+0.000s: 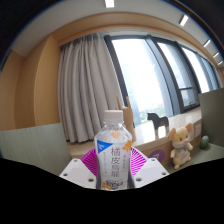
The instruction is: Pour water
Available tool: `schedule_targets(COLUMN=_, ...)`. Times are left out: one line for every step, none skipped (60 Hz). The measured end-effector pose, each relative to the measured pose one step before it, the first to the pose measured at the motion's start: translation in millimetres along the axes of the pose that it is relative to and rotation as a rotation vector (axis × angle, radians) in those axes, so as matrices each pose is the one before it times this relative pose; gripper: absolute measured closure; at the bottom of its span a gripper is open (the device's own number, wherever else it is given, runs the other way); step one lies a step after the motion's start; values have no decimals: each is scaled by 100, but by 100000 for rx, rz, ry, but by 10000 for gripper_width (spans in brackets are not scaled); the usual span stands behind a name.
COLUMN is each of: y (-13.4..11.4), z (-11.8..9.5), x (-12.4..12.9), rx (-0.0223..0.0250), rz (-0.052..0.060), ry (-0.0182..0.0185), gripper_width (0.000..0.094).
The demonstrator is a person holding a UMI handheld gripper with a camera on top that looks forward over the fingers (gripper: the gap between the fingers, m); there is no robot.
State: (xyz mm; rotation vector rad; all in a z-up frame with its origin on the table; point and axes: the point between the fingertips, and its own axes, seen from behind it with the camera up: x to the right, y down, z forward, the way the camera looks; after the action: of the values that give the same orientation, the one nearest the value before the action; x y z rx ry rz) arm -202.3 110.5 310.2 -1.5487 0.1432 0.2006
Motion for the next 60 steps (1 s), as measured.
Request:
schedule_targets(y=-108, z=-441, x=627, rx=937, rz=-3412, ry=1441, gripper_width=570)
schedule_targets(y=-152, z=-26, x=751, rx=102, rz=-3038, ry=2146, gripper_width=571)
schedule_targets(y=-109, z=-70, x=844, rx=28, rz=-2785, ry=2132, gripper_width=571)
schedule_targets(y=-53, z=-63, x=846, rx=-161, rz=-2581, ry=2164, gripper_width=570)
schedule_targets(y=-9, z=-145, x=860, rx=-342, rz=-2384, ry=2300, gripper_width=571)
schedule_targets(y=80, z=-79, x=886, rx=-364, rz=-2206, ry=2297, gripper_width=571)
schedule_targets(y=148, z=-59, x=910, rx=-376, rz=-2103, ry=2334, gripper_width=570)
schedule_targets(y=454, z=242, x=1210, rx=251, rz=-2069, ry=1806, gripper_width=570)
schedule_targets(y=227, z=-16, x=894, rx=-251, rz=-1676, ry=2180, gripper_width=570)
schedule_targets(y=314, z=-175, x=958, rx=-293, rz=-1567, ry=1632, gripper_width=571)
schedule_targets(y=271, z=-67, x=788, rx=-439, rz=-1255, ry=1802, gripper_width=571)
schedule_targets(y=309, z=31, x=716, rx=-519, rz=-1120, ry=1599, gripper_width=572)
schedule_targets(y=388, z=64, x=719, rx=-626, rz=-992, ry=1470, gripper_width=572)
schedule_targets(y=399, z=100, x=694, rx=-702, rz=-849, ry=1321, gripper_width=571)
schedule_targets(y=494, z=133, x=696, rx=-651, rz=-739, ry=1109, gripper_width=572)
schedule_targets(y=473, z=153, x=633, rx=-594, rz=-543, ry=1017, gripper_width=571)
schedule_targets(y=774, z=800, x=823, rx=-58, rz=-330, ry=906, gripper_width=571)
schedule_targets(y=623, z=171, x=784, rx=-477, rz=-51, ry=835, gripper_width=571)
schedule_targets(y=563, z=276, x=556, rx=-729, rz=41, ry=829, gripper_width=571)
schedule_targets(y=570, z=291, x=517, rx=-748, rz=49, ry=648, gripper_width=571)
schedule_targets(y=593, z=269, x=498, rx=-846, rz=-17, ry=439, gripper_width=571)
schedule_targets(y=591, z=297, x=474, rx=-778, rz=-14, ry=392, gripper_width=570)
schedule_targets(y=612, z=294, x=488, rx=-816, rz=124, ry=490, gripper_width=570)
schedule_targets(y=639, z=308, x=486, rx=-859, rz=322, ry=583, gripper_width=571)
schedule_targets(y=662, z=323, x=474, rx=-980, rz=388, ry=610, gripper_width=570)
schedule_targets(y=642, z=366, x=450, rx=-955, rz=390, ry=522, gripper_width=570)
schedule_targets(y=631, z=372, x=377, rx=-941, rz=397, ry=484, gripper_width=569)
schedule_targets(y=599, z=340, x=363, rx=-777, rz=345, ry=398, gripper_width=570)
schedule_targets(y=587, z=525, x=218, rx=-342, rz=222, ry=468, gripper_width=569)
schedule_targets(y=532, z=312, x=375, rx=-496, rz=409, ry=142, gripper_width=569)
schedule_targets(y=445, z=324, x=330, rx=-528, rz=397, ry=305, gripper_width=569)
schedule_targets(y=457, z=297, x=346, rx=-486, rz=412, ry=467, gripper_width=569)
schedule_targets(y=430, z=309, x=345, rx=-456, rz=446, ry=522, gripper_width=568)
schedule_targets(y=400, z=330, x=296, rx=-387, rz=313, ry=466, gripper_width=569)
schedule_targets(y=422, z=290, x=264, rx=-366, rz=253, ry=375, gripper_width=569)
schedule_targets(y=413, z=275, x=211, rx=-461, rz=243, ry=249, gripper_width=569)
schedule_targets(y=434, z=272, x=183, rx=-510, rz=298, ry=134, gripper_width=569)
schedule_targets(y=373, z=476, x=69, rx=-608, rz=372, ry=132, gripper_width=568)
schedule_targets(y=456, z=276, x=140, rx=-632, rz=367, ry=4, gripper_width=559)
schedule_targets(y=486, z=202, x=102, rx=-445, rz=395, ry=-26, gripper_width=555)
schedule_targets(y=439, z=187, x=130, rx=-604, rz=390, ry=193, gripper_width=556)
schedule_targets(y=396, z=194, x=135, rx=-426, rz=388, ry=175, gripper_width=556)
schedule_targets(y=426, z=170, x=78, rx=-348, rz=411, ry=94, gripper_width=556)
schedule_targets(y=415, z=176, x=37, rx=-542, rz=366, ry=-82, gripper_width=557)
schedule_targets(y=500, z=129, x=0, rx=-802, rz=229, ry=-282, gripper_width=557)
schedule_targets(y=506, z=95, x=-13, rx=-893, rz=39, ry=-281, gripper_width=557)
schedule_targets(y=531, z=11, x=9, rx=-952, rz=-112, ry=-135, gripper_width=553)
schedule_targets(y=-732, z=30, x=-46, rx=3278, rz=456, ry=24, gripper_width=554)
schedule_targets(y=-5, z=-279, x=18, rx=1050, rz=690, ry=458, gripper_width=556)
schedule_targets(y=181, z=-39, x=46, rx=-112, rz=833, ry=217, gripper_width=556)
schedule_targets(y=294, z=-31, x=48, rx=-615, rz=321, ry=54, gripper_width=557)
schedule_targets(y=-186, z=0, x=-18, rx=1122, rz=190, ry=-157, gripper_width=556)
schedule_targets(y=-27, z=24, x=27, rx=530, rz=83, ry=33, gripper_width=556)
schedule_targets(y=72, z=-34, x=25, rx=-94, rz=73, ry=86, gripper_width=556)
schedule_targets(y=-84, z=-16, x=-16, rx=545, rz=228, ry=-152, gripper_width=557)
schedule_targets(y=28, z=-27, x=47, rx=128, rz=11, ry=41, gripper_width=556)
schedule_targets(y=-15, z=-41, x=-8, rx=199, rz=-74, ry=-13, gripper_width=556)
schedule_targets(y=-5, z=150, x=-66, rx=412, rz=-22, ry=-112, gripper_width=556)
schedule_targets(y=-4, z=-143, x=11, rx=12, rz=-107, ry=-93, gripper_width=542)
schedule_targets(y=-93, z=-56, x=46, rx=198, rz=-3, ry=183, gripper_width=532)
